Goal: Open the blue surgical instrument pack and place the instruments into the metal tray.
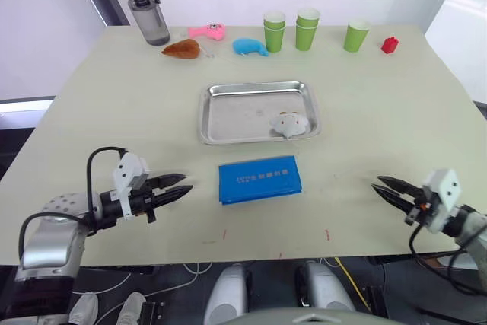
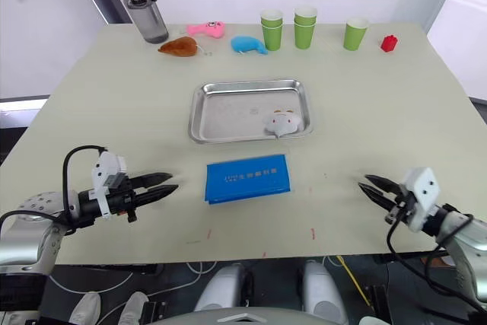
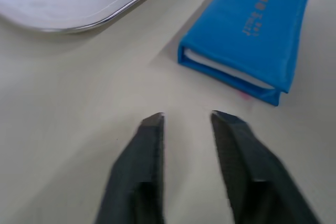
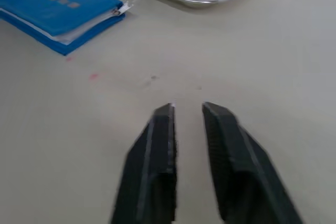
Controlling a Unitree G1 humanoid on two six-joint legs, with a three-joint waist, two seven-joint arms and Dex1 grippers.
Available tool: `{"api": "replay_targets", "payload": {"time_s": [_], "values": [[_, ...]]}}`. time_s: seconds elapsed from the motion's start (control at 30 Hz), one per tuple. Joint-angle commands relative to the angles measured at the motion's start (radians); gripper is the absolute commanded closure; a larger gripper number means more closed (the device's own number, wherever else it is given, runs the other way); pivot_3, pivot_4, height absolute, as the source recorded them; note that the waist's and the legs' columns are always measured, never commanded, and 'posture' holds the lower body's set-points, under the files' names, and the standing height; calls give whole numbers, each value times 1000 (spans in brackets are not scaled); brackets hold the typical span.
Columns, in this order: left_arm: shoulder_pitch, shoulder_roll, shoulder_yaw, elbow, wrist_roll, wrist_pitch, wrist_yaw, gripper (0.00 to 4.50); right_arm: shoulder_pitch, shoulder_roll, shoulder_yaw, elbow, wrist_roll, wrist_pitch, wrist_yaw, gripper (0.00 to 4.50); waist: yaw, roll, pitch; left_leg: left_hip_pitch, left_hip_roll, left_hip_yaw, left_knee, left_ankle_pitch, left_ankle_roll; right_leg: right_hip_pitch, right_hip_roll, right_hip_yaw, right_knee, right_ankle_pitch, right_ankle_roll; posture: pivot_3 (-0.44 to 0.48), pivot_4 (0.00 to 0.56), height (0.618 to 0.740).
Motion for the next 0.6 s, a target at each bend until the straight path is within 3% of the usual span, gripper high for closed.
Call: {"api": "replay_targets", "payload": {"time_s": [0.03,0.33,0.6], "values": [[-63,9,-39,33,3,-24,-56,4377,-74,-12,73,-13,-39,34,-2,4500,0,0,0,0,0,0,0,0,0,0,0,-1,0,0,0,0,150,734],[-217,-24,-151,178,49,-78,-147,4377,-295,44,285,63,-140,112,-11,4500,-1,0,0,-6,-1,-1,2,0,0,-5,1,-2,0,0,0,0,150,734],[-285,-29,-210,262,59,-77,-251,4377,-419,112,368,136,-194,140,-32,4500,0,0,0,-9,-1,0,2,0,0,-8,1,-2,1,0,0,0,150,734]]}}
